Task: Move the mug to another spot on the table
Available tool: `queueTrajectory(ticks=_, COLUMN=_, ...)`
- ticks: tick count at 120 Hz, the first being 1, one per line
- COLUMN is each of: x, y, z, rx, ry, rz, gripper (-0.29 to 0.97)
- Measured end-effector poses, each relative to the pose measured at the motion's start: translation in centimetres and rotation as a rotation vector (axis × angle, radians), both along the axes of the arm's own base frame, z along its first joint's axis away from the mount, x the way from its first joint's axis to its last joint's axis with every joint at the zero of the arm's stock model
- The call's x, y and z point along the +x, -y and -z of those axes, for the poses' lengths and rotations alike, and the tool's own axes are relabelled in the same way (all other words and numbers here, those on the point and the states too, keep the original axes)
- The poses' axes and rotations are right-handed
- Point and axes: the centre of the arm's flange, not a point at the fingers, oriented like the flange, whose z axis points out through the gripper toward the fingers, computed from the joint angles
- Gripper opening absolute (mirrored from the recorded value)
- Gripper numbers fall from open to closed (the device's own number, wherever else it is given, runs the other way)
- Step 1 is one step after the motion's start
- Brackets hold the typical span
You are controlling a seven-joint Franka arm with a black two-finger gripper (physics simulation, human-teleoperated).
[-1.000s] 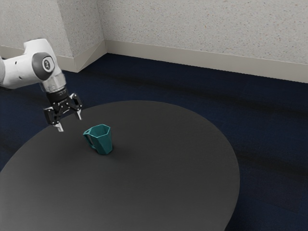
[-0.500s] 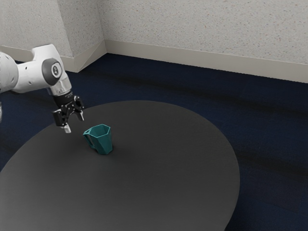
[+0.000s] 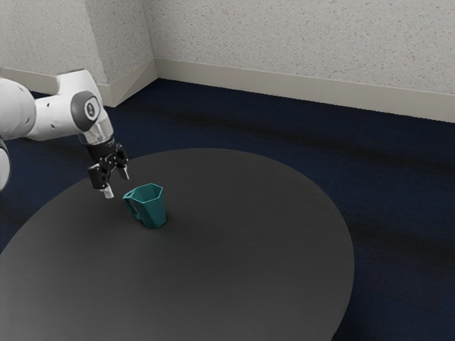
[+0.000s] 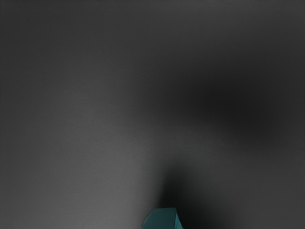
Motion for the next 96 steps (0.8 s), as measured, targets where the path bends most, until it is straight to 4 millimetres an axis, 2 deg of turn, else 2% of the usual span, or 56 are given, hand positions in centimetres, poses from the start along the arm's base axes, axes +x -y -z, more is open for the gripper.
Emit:
queueTrajectory(ticks=28, x=-0.3, y=-1.6, z=0.9, rx=0.004, ry=0.006, rz=-0.05, gripper=0.68)
queueTrajectory(ticks=52, x=0.1, y=-1.8, z=2.6, rx=-0.045, ry=0.041, rz=-0.086, gripper=0.68)
queueTrajectory(ticks=72, x=-0.4, y=-3.1, z=4.1, rx=-0.073, ry=0.061, rz=-0.113, gripper=0.68)
queueTrajectory(ticks=96, x=-0.8, y=-4.8, z=4.7, rx=-0.076, ry=0.078, rz=-0.111, gripper=0.68)
